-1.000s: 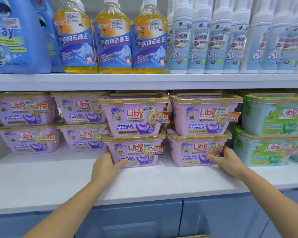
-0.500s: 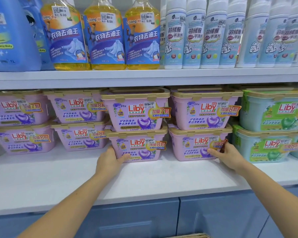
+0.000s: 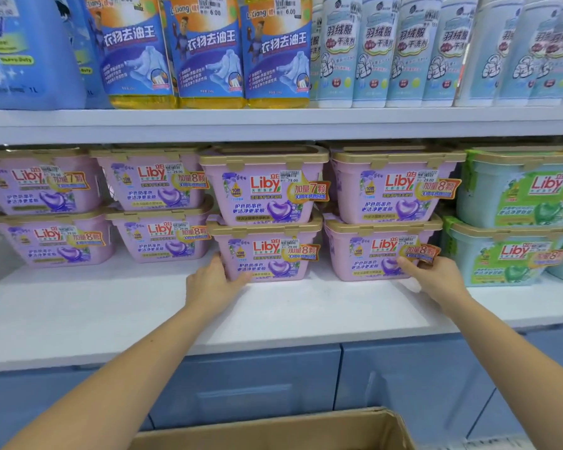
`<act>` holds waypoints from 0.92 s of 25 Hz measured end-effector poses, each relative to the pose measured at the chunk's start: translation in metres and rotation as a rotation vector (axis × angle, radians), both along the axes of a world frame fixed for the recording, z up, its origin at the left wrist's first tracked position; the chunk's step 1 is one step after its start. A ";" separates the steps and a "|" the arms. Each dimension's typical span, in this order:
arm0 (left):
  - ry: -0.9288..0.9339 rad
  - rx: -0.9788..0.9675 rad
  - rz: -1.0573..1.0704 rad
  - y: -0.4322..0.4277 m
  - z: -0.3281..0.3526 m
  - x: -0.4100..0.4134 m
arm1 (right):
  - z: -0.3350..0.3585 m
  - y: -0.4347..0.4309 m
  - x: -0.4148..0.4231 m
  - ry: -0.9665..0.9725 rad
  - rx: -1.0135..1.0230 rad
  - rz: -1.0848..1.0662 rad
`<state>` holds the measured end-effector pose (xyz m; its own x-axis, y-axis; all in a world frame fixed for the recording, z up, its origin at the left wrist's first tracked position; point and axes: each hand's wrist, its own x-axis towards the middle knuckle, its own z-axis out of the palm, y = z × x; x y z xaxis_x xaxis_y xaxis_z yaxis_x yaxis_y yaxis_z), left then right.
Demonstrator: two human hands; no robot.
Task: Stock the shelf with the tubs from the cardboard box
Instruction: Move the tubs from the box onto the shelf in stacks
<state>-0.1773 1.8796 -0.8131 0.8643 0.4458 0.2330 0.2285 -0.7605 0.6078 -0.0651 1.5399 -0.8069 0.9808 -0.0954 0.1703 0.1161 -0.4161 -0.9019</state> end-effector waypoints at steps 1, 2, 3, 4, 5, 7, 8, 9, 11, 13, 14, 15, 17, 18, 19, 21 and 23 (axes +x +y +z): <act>-0.010 0.035 0.014 -0.001 -0.001 -0.007 | 0.001 -0.001 -0.007 -0.003 -0.002 -0.026; -0.025 0.052 0.022 -0.003 -0.003 -0.017 | 0.001 -0.004 -0.014 0.001 -0.018 -0.051; -0.041 0.066 0.021 -0.004 -0.003 -0.028 | 0.000 -0.008 -0.021 -0.002 -0.048 -0.069; -0.056 0.065 0.014 -0.004 -0.003 -0.043 | -0.002 -0.013 -0.031 -0.015 -0.076 -0.081; -0.090 0.052 -0.003 -0.004 -0.003 -0.057 | -0.004 -0.017 -0.040 -0.046 -0.096 -0.084; -0.166 0.022 -0.030 0.000 -0.004 -0.087 | -0.008 -0.024 -0.065 -0.133 -0.169 -0.056; -0.184 0.026 -0.041 0.001 -0.005 -0.101 | -0.008 -0.024 -0.079 -0.175 -0.227 -0.028; -0.190 0.041 -0.053 0.001 -0.007 -0.115 | -0.010 -0.023 -0.095 -0.209 -0.288 0.000; -0.192 0.070 -0.087 0.001 -0.013 -0.138 | -0.012 -0.018 -0.123 -0.263 -0.386 0.050; -0.180 0.080 -0.111 0.000 -0.024 -0.161 | -0.018 -0.010 -0.147 -0.294 -0.464 0.100; -0.179 0.078 -0.112 -0.002 -0.030 -0.173 | -0.024 -0.006 -0.159 -0.284 -0.504 0.128; -0.185 0.076 -0.104 -0.003 -0.037 -0.184 | -0.031 -0.002 -0.168 -0.268 -0.539 0.157; -0.199 0.070 -0.077 -0.006 -0.052 -0.205 | -0.048 0.003 -0.186 -0.228 -0.585 0.216; -0.190 0.058 -0.065 -0.007 -0.061 -0.213 | -0.056 0.006 -0.193 -0.208 -0.596 0.236; -0.159 0.041 -0.056 -0.007 -0.075 -0.221 | -0.067 0.009 -0.200 -0.183 -0.600 0.250; -0.062 0.028 -0.044 -0.006 -0.103 -0.234 | -0.091 0.014 -0.211 -0.117 -0.591 0.271; 0.063 0.028 -0.032 -0.001 -0.134 -0.241 | -0.119 0.017 -0.217 -0.057 -0.630 0.286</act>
